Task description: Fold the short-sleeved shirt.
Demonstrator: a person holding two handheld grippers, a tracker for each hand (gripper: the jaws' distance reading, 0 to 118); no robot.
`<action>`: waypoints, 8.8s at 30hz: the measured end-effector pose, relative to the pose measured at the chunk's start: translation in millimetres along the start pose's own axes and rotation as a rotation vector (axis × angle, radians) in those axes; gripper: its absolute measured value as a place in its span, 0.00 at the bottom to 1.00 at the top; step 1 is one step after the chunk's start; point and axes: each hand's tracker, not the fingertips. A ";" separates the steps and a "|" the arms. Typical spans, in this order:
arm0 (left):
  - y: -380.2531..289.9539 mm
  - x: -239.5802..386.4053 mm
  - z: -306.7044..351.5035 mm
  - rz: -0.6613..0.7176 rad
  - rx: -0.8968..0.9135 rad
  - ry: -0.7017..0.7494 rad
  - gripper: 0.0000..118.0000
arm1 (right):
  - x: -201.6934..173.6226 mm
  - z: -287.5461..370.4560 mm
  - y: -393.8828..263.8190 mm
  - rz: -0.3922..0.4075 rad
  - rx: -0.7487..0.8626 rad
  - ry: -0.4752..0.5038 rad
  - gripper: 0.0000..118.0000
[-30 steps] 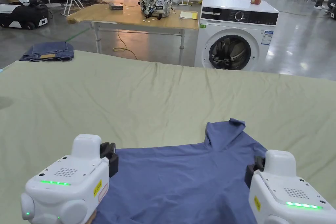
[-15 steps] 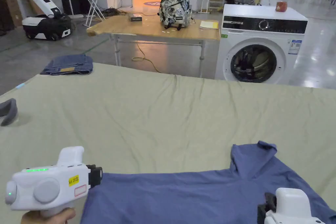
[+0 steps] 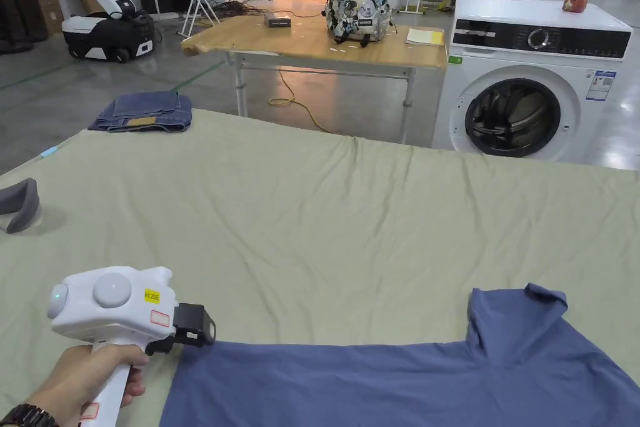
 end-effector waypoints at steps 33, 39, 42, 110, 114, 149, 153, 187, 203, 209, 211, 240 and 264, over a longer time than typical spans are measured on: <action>-60.7 71.0 54.5 -0.220 0.209 0.123 0.00 | 113.3 -168.5 148.8 0.019 -0.333 0.094 0.24; -63.8 66.9 50.1 -0.200 0.194 0.123 0.00 | 131.9 -203.9 156.8 0.011 -0.407 0.106 0.73; -65.6 66.9 49.7 -0.191 0.190 0.121 0.00 | 131.7 -216.1 156.2 0.032 -0.461 0.076 0.73; 204.5 264.8 404.2 -0.391 0.975 0.077 0.00 | 185.4 180.7 487.1 -0.047 0.655 -0.296 0.00; 198.3 258.1 381.4 -0.374 0.971 0.080 0.00 | 183.5 156.8 482.8 -0.054 0.637 -0.296 0.00; -157.1 113.0 246.9 -0.328 0.790 0.044 0.00 | 140.8 190.2 69.5 0.025 0.278 -0.202 0.00; -204.5 94.4 222.6 -0.330 0.713 0.070 0.00 | 128.9 187.8 10.0 0.000 0.194 -0.186 0.00; -275.0 31.2 98.3 -0.314 0.049 0.131 0.10 | 128.7 124.9 -121.0 0.046 -0.479 -0.188 0.43; -247.5 141.0 152.3 -0.398 0.498 0.036 0.16 | 85.9 154.7 -44.6 -0.164 0.116 -0.149 0.33; -244.4 169.3 146.0 -0.396 0.582 -0.003 0.00 | 56.9 150.3 -35.3 -0.184 0.183 -0.111 0.00; -242.2 174.2 143.7 -0.406 0.574 -0.006 0.00 | 52.1 149.6 -34.3 -0.166 0.184 -0.104 0.00; -284.3 29.7 101.8 -0.226 -0.030 0.218 0.59 | 30.3 117.9 -62.8 -0.096 -0.015 -0.042 0.00; -298.7 46.9 94.6 -0.336 0.029 0.202 0.02 | 130.9 152.9 -115.0 -0.114 -0.289 -0.107 0.55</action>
